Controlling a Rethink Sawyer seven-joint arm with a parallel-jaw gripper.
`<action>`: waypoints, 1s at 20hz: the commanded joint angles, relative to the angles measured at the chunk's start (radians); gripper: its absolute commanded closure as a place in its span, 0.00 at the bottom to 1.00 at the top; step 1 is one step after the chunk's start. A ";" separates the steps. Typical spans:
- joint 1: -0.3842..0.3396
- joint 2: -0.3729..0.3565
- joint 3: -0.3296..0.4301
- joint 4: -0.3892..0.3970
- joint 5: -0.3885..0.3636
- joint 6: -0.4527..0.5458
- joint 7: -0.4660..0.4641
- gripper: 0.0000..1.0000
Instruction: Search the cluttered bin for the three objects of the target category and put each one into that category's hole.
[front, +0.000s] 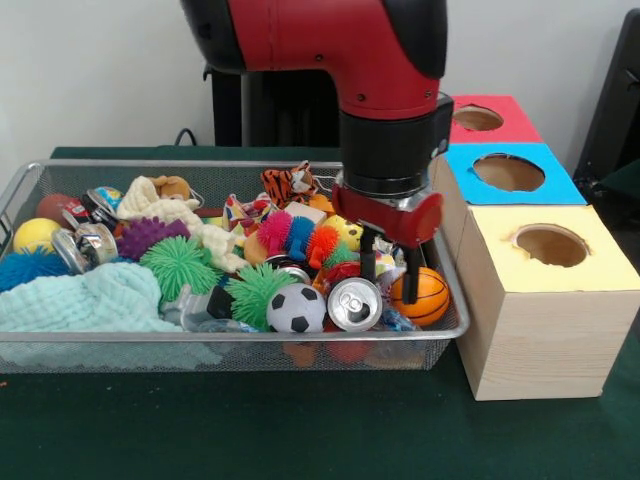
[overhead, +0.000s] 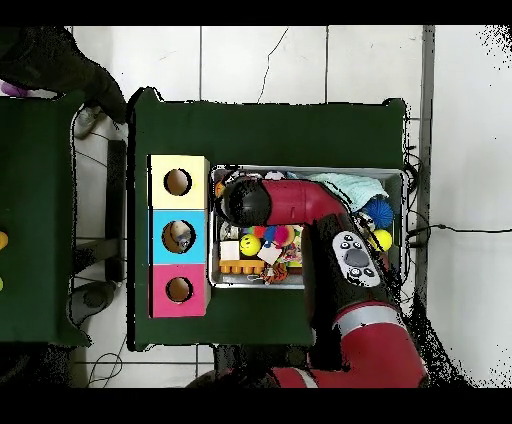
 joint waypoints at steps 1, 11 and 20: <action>-0.061 -0.085 0.052 0.022 -0.026 0.195 -0.196 0.00; -0.062 -0.022 0.074 -0.029 -0.048 0.151 -0.164 0.00; -0.030 -0.001 0.063 -0.037 -0.036 0.120 -0.105 0.00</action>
